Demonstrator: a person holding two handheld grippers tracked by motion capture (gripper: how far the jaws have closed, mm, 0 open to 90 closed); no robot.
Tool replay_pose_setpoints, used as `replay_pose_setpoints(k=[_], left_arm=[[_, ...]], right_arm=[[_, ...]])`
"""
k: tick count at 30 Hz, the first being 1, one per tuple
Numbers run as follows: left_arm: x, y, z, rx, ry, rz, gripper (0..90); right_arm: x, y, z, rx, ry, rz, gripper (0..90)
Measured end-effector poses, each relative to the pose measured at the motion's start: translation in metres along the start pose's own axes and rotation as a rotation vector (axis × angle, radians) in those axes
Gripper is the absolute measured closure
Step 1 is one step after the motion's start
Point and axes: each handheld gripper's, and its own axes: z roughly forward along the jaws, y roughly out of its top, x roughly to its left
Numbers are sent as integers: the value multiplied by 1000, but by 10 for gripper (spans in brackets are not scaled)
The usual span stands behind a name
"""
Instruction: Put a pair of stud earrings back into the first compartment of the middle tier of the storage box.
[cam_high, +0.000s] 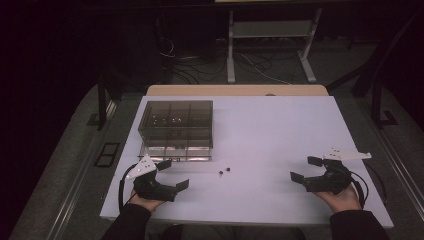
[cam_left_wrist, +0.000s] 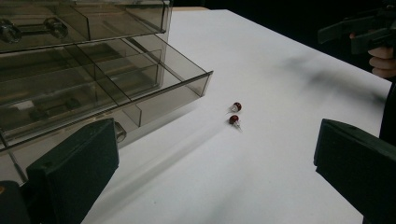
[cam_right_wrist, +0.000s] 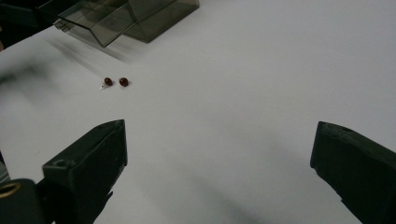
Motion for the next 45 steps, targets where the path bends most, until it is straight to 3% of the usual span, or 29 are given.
replay_pose_setpoints(k=[22,27,45], left_arm=[[-1,0,3,13,-16,7,0],[-1,1,4,15,-13,9,0],[0,2,10,16,-13,9,0]], right_arm=[[6,0,-8,10,4,-23,32],[10,4,-9,29,6,-52,32],[16,30,1,71,54,-71,32]])
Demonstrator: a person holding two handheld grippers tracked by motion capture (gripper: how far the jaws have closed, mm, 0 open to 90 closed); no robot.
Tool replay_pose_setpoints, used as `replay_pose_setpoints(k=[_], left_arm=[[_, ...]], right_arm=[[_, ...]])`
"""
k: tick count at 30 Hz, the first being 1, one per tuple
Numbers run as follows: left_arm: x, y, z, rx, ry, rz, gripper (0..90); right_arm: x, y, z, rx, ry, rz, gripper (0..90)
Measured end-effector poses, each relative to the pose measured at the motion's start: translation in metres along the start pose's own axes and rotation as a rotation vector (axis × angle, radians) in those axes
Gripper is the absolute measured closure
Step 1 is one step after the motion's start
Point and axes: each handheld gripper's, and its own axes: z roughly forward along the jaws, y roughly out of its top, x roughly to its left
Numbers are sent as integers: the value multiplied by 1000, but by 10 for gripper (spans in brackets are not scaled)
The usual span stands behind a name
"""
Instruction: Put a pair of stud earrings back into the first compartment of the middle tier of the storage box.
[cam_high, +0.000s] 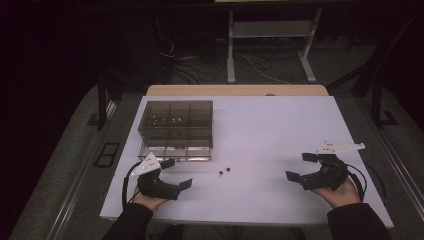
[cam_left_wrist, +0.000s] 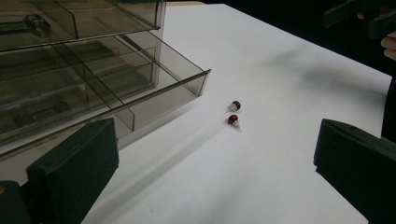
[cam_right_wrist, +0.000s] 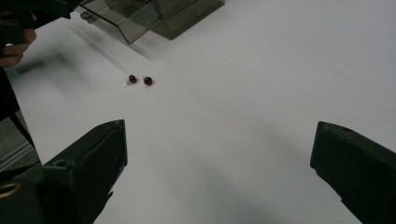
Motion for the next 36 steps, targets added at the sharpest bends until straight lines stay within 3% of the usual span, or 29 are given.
replay_pose_setpoints(k=[21,36], left_arm=[[0,0,-1,4,-11,-12,0],[1,0,-2,-6,-16,-18,0]], right_arm=[[20,51,24,50,70,-95,32],[33,69,52,107,107,-146,32]])
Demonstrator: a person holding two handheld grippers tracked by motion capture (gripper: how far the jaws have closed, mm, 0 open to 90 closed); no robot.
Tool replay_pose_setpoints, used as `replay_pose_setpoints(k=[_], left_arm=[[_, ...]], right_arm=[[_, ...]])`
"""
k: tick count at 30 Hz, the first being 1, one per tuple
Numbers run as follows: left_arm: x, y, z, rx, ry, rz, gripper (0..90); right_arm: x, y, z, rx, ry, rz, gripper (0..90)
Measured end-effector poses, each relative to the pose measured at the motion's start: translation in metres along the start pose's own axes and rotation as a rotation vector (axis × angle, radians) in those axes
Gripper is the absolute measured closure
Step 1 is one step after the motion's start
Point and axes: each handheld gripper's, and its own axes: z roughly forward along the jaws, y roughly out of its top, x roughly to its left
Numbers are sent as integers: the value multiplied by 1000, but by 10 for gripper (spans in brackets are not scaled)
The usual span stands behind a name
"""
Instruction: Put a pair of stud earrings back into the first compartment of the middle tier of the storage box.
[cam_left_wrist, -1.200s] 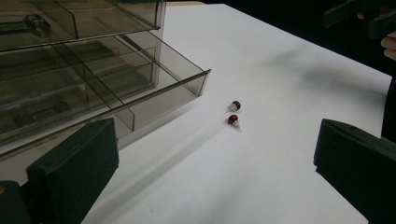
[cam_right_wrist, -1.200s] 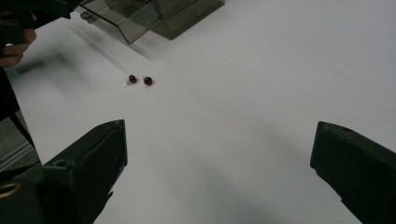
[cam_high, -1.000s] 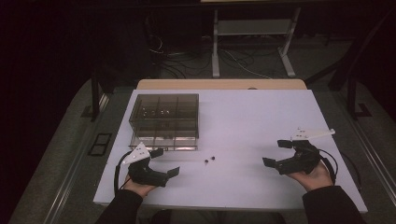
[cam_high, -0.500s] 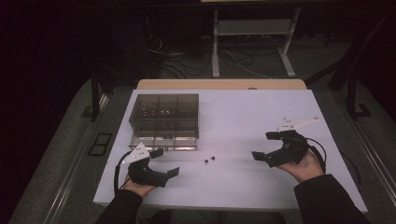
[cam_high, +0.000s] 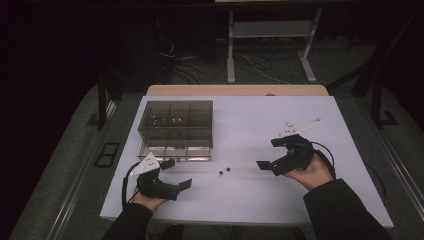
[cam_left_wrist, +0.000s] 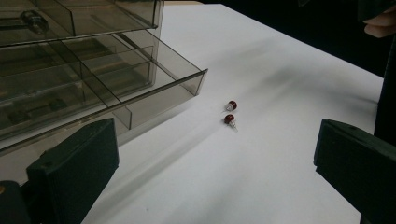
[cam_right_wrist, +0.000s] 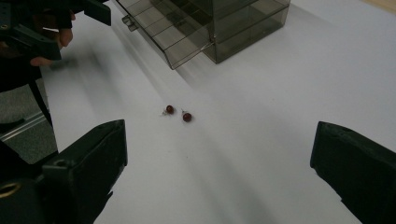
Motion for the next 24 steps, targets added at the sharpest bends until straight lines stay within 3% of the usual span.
replay_pose_setpoints(k=[24], left_arm=[[1,0,-2,0,2,-4,0]], right_arm=[[9,19,60,66,99,-59,33]])
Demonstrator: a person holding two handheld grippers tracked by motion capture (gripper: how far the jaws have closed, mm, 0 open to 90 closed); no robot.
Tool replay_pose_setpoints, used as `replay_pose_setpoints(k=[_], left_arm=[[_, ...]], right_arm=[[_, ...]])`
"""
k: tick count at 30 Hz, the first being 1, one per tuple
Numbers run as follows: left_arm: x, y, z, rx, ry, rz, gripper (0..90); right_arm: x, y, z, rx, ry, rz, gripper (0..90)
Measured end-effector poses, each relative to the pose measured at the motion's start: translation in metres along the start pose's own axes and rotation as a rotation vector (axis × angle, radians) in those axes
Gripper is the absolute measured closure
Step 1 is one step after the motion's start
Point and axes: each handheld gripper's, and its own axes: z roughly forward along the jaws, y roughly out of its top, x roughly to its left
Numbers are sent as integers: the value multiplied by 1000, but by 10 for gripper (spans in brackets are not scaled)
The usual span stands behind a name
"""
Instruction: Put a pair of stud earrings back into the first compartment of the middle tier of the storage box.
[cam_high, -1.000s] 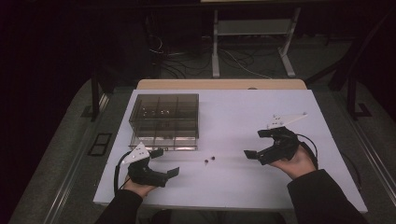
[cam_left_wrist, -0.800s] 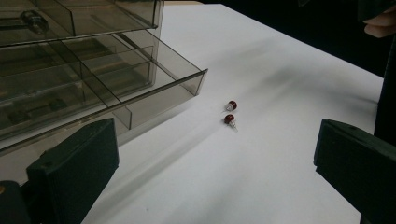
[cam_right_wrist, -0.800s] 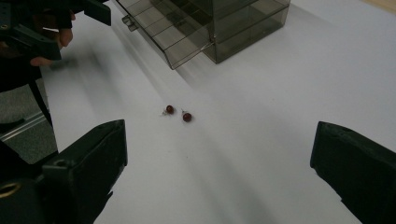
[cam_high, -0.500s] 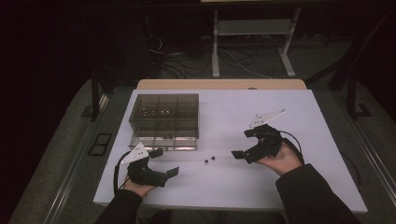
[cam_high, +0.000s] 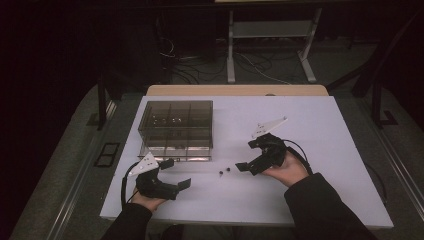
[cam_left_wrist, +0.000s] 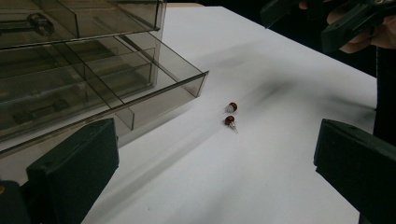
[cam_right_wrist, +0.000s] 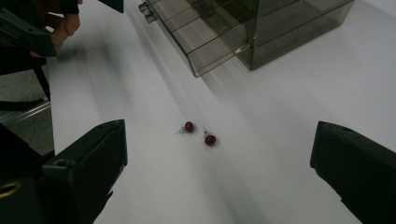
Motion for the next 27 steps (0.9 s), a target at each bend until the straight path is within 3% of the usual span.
replay_pose_setpoints(k=[14,16,18,20,22,25,26,27], left_arm=[[0,0,0,-2,-2,-3,0],[0,0,0,-1,-3,-2,0],[0,0,0,-1,-4,-2,0],[0,0,0,0,-4,-2,0],[0,0,0,0,-5,-1,0],[0,0,0,1,-6,-2,0],[0,0,0,1,-7,-3,0],[1,0,0,1,-7,-3,0]], right_arm=[[-4,0,42,54,60,-39,35],[-5,0,44,58,59,-43,57],[-9,-1,50,62,72,-49,147],[-10,-2,52,68,69,-49,149],[-13,-4,59,91,70,-72,224],[-16,-5,63,112,68,-97,253],[-15,-5,65,114,72,-80,280],[-17,-6,67,120,74,-104,329]])
